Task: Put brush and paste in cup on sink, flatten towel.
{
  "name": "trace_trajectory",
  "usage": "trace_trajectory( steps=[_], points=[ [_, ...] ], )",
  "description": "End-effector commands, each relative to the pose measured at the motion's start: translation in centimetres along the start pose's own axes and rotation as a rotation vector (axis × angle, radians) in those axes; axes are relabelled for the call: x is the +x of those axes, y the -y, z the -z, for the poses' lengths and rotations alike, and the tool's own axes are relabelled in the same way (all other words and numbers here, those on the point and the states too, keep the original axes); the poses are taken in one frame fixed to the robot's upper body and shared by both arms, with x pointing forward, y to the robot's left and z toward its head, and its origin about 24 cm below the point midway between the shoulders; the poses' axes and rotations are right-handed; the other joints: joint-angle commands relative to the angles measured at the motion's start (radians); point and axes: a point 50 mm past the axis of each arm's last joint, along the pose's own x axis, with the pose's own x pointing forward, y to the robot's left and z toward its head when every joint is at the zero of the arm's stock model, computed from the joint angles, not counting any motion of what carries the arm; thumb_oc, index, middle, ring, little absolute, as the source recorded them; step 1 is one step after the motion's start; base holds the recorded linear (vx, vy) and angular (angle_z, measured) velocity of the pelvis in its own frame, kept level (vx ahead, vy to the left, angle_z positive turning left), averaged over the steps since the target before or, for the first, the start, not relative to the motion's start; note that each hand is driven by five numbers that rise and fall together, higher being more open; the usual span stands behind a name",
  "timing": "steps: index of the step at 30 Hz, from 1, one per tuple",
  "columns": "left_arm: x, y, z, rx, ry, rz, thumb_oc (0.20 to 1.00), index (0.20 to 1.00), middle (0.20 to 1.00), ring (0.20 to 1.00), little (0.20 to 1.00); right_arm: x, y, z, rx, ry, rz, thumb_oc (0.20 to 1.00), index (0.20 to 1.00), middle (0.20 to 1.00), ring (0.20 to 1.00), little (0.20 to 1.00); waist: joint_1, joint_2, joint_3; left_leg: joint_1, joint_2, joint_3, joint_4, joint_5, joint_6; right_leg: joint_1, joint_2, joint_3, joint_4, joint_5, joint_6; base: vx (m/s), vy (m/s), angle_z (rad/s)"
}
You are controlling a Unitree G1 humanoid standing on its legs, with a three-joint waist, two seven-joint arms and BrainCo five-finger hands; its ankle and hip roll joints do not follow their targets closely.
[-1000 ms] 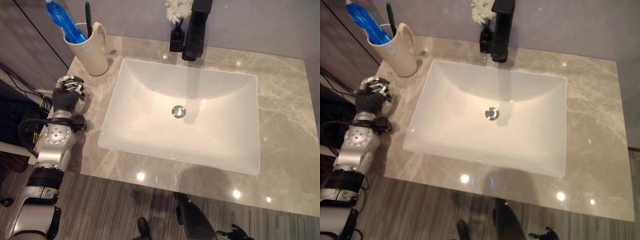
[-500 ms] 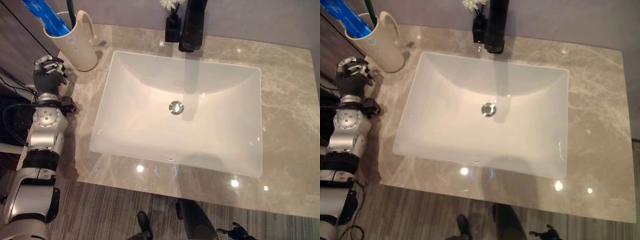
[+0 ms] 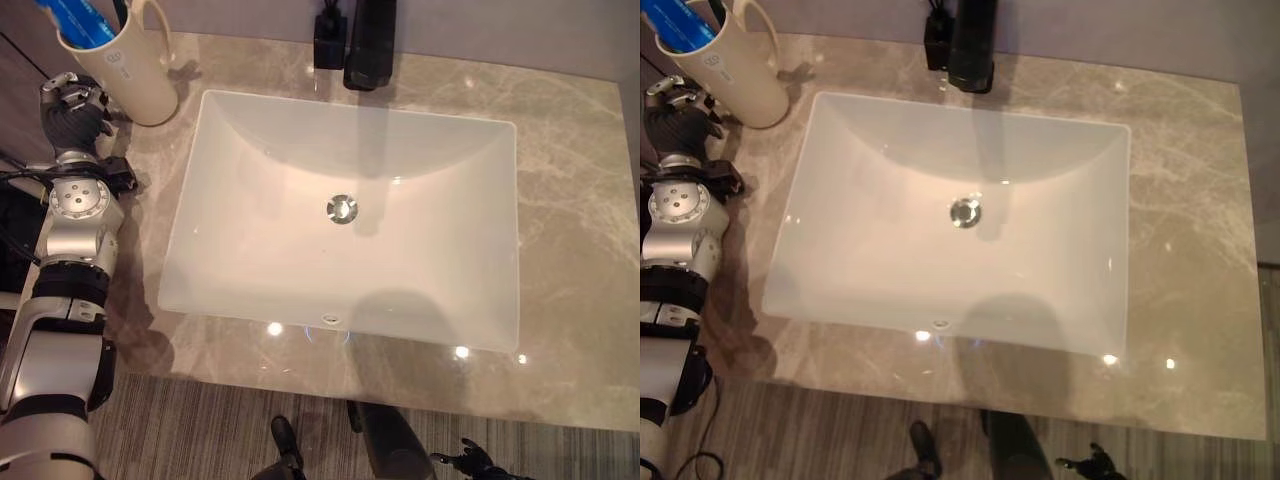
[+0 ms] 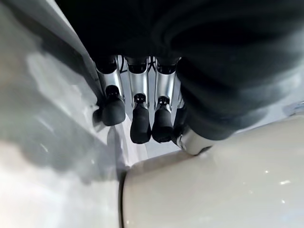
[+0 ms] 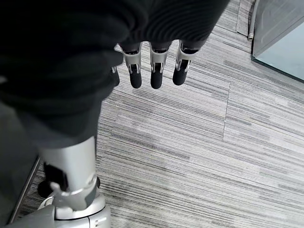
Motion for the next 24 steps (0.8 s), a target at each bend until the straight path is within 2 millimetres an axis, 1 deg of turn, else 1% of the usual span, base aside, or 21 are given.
trace_trajectory(
  steps=[1,5,9,10,14,16,17,24],
  points=[
    [-0.5,-0.1,1.7,0.065,-0.062,-0.012,0.200,0.200,0.200,0.200,0.200,-0.2,0.1,1.0,-0.026,-0.021,0.018,1.000,1.000,1.000,1.000,1.000,-0.014,-0.020,-0.014,0.185,-0.078,-0.031,0.007,-0.014,-0.006,-0.079,-0.003,0.041,-0.017,0.075,0.095,0.01,0.003,-0.06],
    [-0.8,0.5,1.8,0.083,-0.052,-0.022,0.200,0.200,0.200,0.200,0.200,-0.2,0.1,1.0,-0.039,-0.022,0.022,1.000,1.000,1.000,1.000,1.000,-0.011,-0.023,-0.020,0.195,-0.079,-0.025,0.007,-0.025,-0.005,-0.076,-0.007,0.036,-0.017,0.077,0.097,0.00,0.002,-0.04],
    [-1.8,0.7,2.1,0.087,-0.027,-0.007,0.200,0.200,0.200,0.200,0.200,-0.2,0.3,1.0,-0.033,-0.026,0.030,1.000,1.000,1.000,1.000,1.000,0.002,-0.029,-0.024,0.213,-0.078,-0.028,0.007,-0.036,-0.001,-0.061,-0.014,0.028,-0.017,0.077,0.099,-0.01,-0.003,-0.01],
    [-2.5,0.8,2.4,0.077,-0.021,0.002,0.200,0.200,0.200,0.200,0.200,-0.2,0.2,1.0,-0.028,-0.026,0.027,1.000,1.000,1.000,1.000,1.000,0.011,-0.033,-0.026,0.219,-0.079,-0.034,0.007,-0.040,0.002,-0.054,-0.021,0.020,-0.017,0.079,0.100,0.00,0.000,0.00],
    [-3.2,0.8,2.6,0.074,-0.009,0.021,0.200,0.200,0.200,0.200,0.200,-0.2,0.1,1.1,-0.022,-0.028,0.020,1.000,1.000,1.000,1.000,1.000,0.020,-0.039,-0.027,0.224,-0.081,-0.042,0.007,-0.048,0.005,-0.048,-0.028,0.011,-0.017,0.080,0.102,-0.03,-0.001,0.10],
    [-3.6,0.4,2.7,0.083,-0.003,0.030,0.200,0.200,0.200,0.200,0.200,-0.2,0.1,1.1,-0.021,-0.030,0.016,1.000,1.000,1.000,1.000,1.000,0.025,-0.043,-0.027,0.224,-0.083,-0.044,0.007,-0.052,0.008,-0.048,-0.031,0.008,-0.017,0.082,0.102,-0.04,0.007,0.05],
    [-4.1,0.7,2.7,0.082,0.006,0.058,0.200,0.200,0.200,0.200,0.200,-0.2,0.0,1.2,-0.029,-0.033,0.010,1.000,1.000,1.000,1.000,1.000,0.030,-0.047,-0.026,0.223,-0.087,-0.049,0.007,-0.055,0.011,-0.048,-0.034,0.006,-0.017,0.084,0.103,-0.04,0.014,0.02],
    [-4.5,0.9,2.8,0.087,0.011,0.081,0.200,0.200,0.200,0.200,0.200,-0.3,-0.1,1.8,-0.043,-0.055,0.001,1.000,1.000,1.000,1.000,1.000,0.033,-0.046,-0.017,0.220,-0.094,-0.057,0.007,-0.061,0.015,-0.056,-0.036,0.008,-0.017,0.087,0.099,-0.02,0.005,0.01]
  ],
)
